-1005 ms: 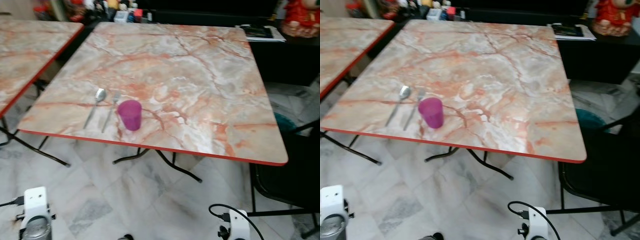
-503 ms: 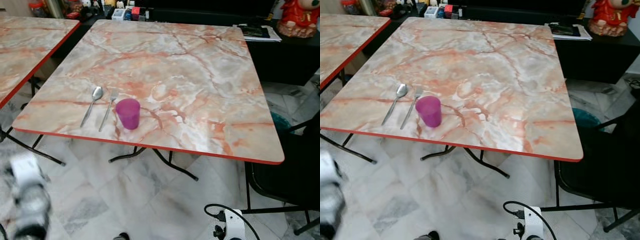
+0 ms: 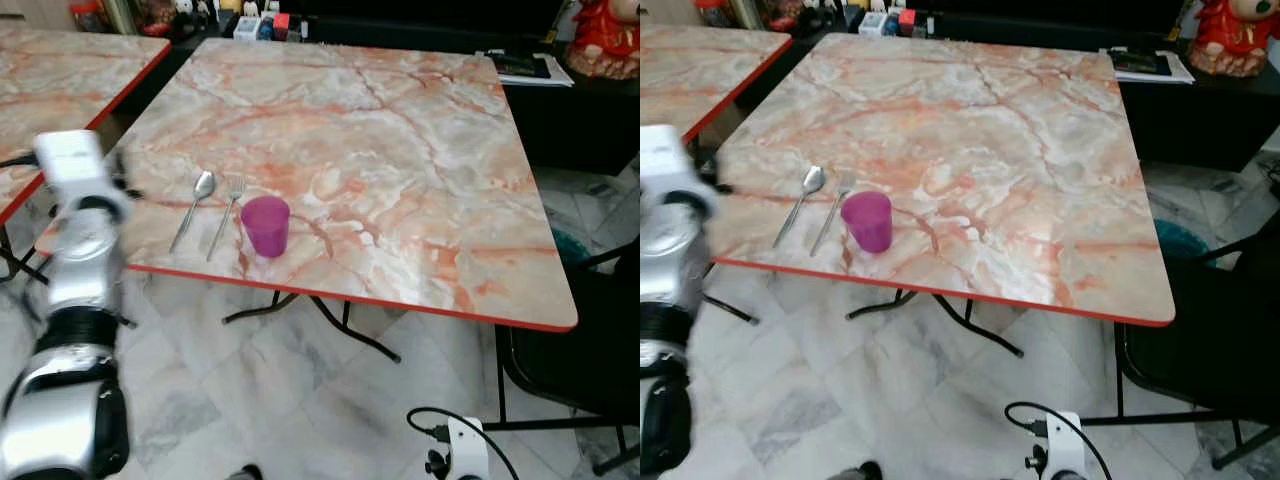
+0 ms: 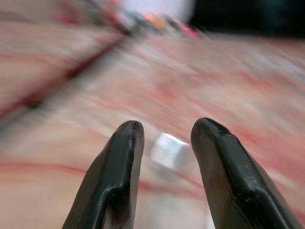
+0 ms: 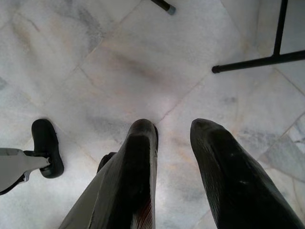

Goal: Setting the table

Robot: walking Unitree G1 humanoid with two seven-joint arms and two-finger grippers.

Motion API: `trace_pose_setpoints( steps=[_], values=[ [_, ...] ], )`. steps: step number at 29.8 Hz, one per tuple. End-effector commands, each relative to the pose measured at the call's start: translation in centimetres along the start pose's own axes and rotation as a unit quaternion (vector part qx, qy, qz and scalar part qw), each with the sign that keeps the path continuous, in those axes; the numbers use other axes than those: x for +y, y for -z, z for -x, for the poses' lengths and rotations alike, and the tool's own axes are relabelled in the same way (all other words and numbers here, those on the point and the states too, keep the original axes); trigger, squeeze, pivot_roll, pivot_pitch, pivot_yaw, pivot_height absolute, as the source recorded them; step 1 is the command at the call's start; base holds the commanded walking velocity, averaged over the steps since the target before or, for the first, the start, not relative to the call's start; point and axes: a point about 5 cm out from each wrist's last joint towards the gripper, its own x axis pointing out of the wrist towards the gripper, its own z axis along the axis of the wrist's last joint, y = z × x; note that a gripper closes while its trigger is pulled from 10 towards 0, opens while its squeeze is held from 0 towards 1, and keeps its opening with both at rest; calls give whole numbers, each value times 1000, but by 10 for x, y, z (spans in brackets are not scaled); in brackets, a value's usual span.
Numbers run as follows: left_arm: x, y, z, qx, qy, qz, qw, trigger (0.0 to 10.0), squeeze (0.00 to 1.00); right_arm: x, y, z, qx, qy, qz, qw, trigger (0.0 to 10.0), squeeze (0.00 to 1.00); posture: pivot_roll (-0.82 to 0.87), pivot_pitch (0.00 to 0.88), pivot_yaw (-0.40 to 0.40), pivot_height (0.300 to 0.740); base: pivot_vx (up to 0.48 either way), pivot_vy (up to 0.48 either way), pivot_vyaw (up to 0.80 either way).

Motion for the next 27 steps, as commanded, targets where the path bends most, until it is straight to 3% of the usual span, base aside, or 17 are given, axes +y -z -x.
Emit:
trace_pose_setpoints(
  steps=[1, 7, 8, 10, 12, 18, 21, 22, 27],
  values=[
    [-17, -4, -3, 24, 46, 17, 999, 10000, 0, -1, 7, 1, 12, 4, -5, 1000, 10000, 0, 3, 150, -11, 740, 0, 0, 0],
    [-32, 0, 0, 71, 108, 61, 990, 10000, 0, -2, 8, 1, 12, 5, -6, 1000, 10000, 0, -3, 151, -10, 740, 0, 0, 0],
    [-33, -1, 3, 74, 124, 62, 988, 10000, 969, -2, 8, 2, 13, 5, -5, 1000, 10000, 0, 0, 152, -9, 740, 0, 0, 0],
    [-31, -4, 4, 74, 130, 67, 987, 10000, 1000, -2, 8, 2, 13, 5, -5, 1000, 10000, 0, 2, 153, -9, 740, 0, 0, 0],
    [-29, -10, 5, 70, 135, 88, 984, 10000, 1000, -3, 8, 2, 14, 5, -4, 1000, 10000, 0, 4, 150, -8, 740, 0, 0, 0],
    [-28, -15, 7, 74, 147, 92, 982, 10000, 1000, -3, 9, 2, 14, 5, -4, 1000, 10000, 0, 3, 151, -7, 740, 0, 0, 0],
    [-31, -11, 9, 100, 167, 128, 973, 10000, 1000, -2, 9, 2, 14, 4, -4, 1000, 10000, 0, -1, 143, -2, 740, 0, 0, 0],
    [-33, -9, 10, 106, 174, 133, 970, 10000, 0, -2, 9, 2, 14, 4, -5, 1000, 10000, 0, -1, 142, -1, 740, 0, 0, 0],
    [-43, -6, 14, 125, 204, 142, 961, 10000, 0, -1, 10, 2, 15, 4, -6, 1000, 10000, 0, 2, 138, 3, 740, 0, 0, 0]
  ],
)
